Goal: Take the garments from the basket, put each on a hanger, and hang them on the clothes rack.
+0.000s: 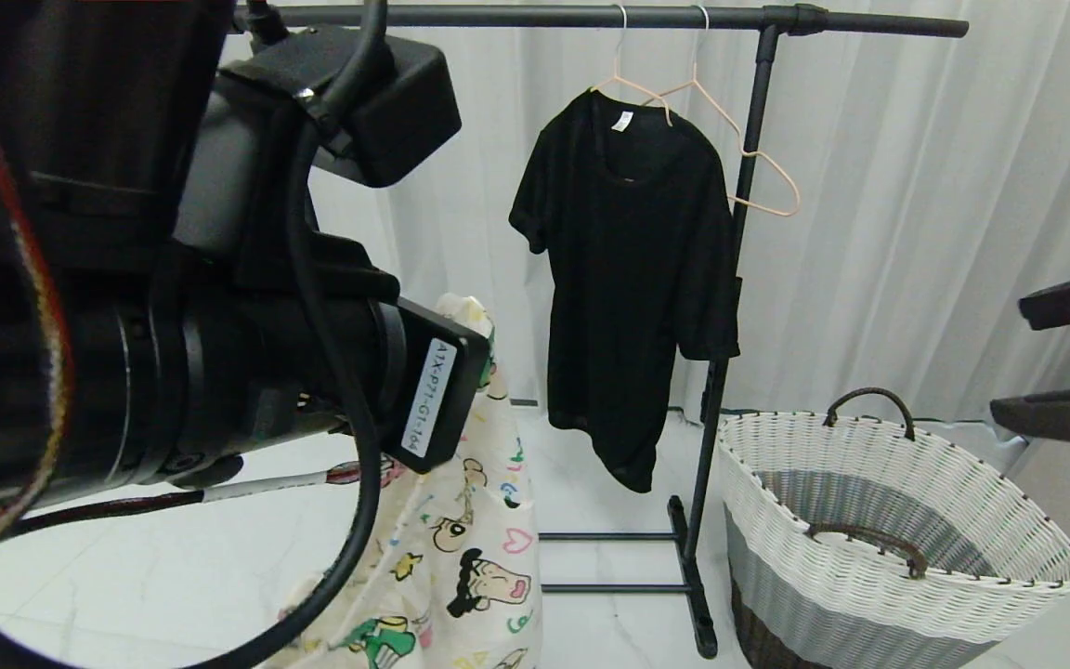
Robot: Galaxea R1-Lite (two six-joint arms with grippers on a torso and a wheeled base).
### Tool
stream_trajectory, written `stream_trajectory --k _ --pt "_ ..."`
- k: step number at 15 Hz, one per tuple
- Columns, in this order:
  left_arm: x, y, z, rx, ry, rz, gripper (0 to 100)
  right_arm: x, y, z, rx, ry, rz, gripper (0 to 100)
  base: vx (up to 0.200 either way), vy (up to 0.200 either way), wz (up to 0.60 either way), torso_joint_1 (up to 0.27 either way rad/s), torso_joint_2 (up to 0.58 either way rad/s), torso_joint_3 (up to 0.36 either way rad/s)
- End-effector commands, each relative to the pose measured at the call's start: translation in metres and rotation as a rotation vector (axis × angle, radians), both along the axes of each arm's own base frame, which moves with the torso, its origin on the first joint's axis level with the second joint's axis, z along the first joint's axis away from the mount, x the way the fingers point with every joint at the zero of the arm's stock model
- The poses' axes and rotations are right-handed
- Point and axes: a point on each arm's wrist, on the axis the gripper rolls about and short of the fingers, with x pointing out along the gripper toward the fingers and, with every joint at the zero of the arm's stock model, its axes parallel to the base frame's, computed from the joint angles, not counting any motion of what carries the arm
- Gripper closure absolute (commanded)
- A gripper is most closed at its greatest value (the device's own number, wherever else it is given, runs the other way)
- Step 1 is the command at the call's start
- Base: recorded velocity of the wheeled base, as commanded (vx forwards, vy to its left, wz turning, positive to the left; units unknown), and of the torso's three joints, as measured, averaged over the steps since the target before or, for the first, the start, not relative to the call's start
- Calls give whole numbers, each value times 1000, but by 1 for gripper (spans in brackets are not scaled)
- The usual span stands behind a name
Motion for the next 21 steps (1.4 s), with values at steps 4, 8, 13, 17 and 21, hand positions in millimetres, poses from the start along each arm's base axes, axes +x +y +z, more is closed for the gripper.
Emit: stream_trajectory --k 4,8,13,17,21 --pt "21 82 11 110 -15 125 100 9 -36 -32 -90 76 -446 0 0 0 0 0 0 0" --pt "17 104 6 84 10 201 100 14 -36 -35 35 136 -615 0 0 0 0 0 0 0" --pt "3 120 -6 57 50 193 100 13 -38 -48 -17 149 -650 0 0 0 0 0 0 0" --pt "4 122 -12 64 65 205 100 17 -36 -47 -8 133 -645 0 0 0 0 40 -170 -135" --pt "4 123 -17 82 78 225 100 16 -36 -47 -9 131 -644 0 0 0 0 138 -404 -293"
